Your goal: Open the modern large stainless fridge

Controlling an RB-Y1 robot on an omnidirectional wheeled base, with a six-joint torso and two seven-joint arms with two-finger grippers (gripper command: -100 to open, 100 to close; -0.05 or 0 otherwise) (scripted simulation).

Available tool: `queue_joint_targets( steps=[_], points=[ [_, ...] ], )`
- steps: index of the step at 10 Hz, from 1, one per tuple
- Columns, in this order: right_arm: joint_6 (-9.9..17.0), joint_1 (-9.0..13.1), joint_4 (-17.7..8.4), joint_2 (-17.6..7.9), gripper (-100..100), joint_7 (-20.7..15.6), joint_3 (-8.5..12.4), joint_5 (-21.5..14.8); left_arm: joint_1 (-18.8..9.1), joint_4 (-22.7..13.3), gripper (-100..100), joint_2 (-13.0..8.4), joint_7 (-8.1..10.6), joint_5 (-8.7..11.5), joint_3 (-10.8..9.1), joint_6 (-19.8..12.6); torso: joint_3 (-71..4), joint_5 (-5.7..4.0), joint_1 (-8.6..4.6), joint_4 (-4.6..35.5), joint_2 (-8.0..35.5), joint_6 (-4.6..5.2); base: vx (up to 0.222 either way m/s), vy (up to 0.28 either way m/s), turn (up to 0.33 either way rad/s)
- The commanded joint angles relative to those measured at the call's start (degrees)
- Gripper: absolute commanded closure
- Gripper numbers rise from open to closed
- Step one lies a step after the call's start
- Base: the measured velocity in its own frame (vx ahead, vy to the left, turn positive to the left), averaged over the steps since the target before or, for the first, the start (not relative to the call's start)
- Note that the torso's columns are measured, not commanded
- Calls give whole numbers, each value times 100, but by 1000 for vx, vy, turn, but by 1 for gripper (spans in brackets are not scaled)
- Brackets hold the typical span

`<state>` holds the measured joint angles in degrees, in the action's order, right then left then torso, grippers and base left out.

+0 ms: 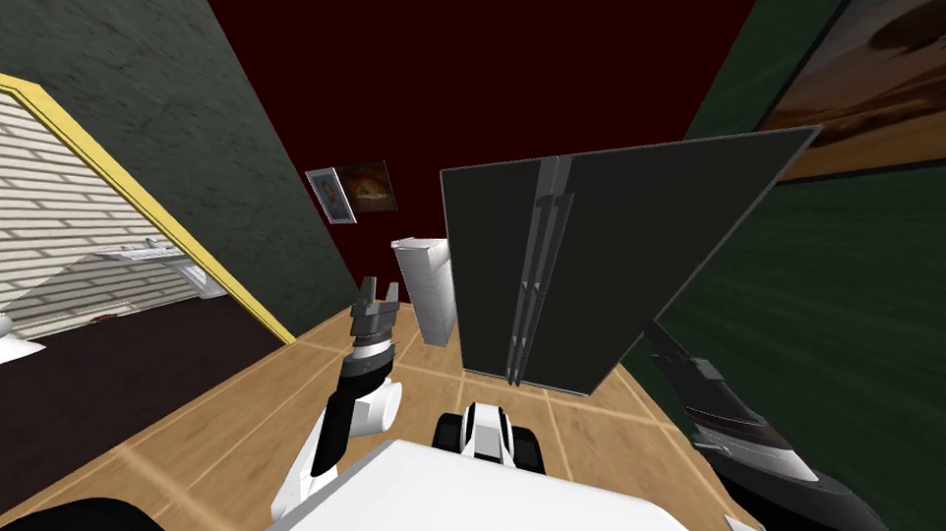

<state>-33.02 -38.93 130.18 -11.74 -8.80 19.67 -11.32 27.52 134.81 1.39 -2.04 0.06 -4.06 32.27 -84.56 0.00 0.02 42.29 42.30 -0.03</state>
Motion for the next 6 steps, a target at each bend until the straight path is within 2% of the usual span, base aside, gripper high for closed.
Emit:
queue_joint_targets(
  steps=[1,2,3,4,5,6],
  points=[
    [-17,-303,26,-133,-100,-226,471,-223,1,0,0,0,0,0,-1,0,-2,0,-3,-1,-4,5,-26,41,220],
    [-17,-303,26,-133,-100,-226,645,-223,0,0,0,0,0,0,0,0,-3,1,2,-1,-4,1,-21,28,155],
    [-40,-507,20,-216,-100,-383,837,-383,1,0,0,0,0,0,-1,0,-3,0,-4,-1,-5,4,-35,24,295],
    [-40,-507,20,-216,-100,-383,1013,-383,0,0,0,0,0,0,0,0,0,-2,-6,0,0,0,-28,21,134],
    [-40,-507,20,-216,-100,-383,1059,-383,1,0,0,0,0,0,-1,0,0,-1,-6,0,-1,7,-8,12,-34],
    [-65,-715,11,-299,-100,-545,1294,-549,2,0,0,0,0,0,-1,0,-3,-2,-7,-1,-6,5,-20,25,273]
  ],
)
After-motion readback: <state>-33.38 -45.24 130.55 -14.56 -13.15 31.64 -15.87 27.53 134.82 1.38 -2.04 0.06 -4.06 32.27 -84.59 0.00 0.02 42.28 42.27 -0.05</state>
